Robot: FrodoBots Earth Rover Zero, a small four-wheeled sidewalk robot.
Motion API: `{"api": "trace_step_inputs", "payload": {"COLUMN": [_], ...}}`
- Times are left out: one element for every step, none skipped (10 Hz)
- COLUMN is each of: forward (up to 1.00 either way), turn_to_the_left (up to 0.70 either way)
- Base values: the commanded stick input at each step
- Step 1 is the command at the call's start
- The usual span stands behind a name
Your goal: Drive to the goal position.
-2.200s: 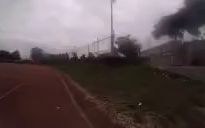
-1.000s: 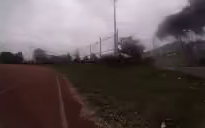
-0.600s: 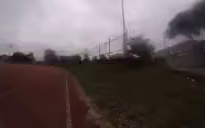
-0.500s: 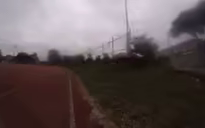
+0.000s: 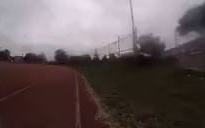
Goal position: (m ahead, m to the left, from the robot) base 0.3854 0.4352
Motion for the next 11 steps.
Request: {"api": "trace_step_inputs", "payload": {"forward": [0.00, 0.00, 0.00, 0.00, 0.00, 0.00, 0.00, 0.00, 0.15, 0.43, 0.45], "turn_to_the_left": [0.00, 0.00, 0.00, 0.00, 0.00, 0.00, 0.00, 0.07, 0.16, 0.26, 0.27]}}
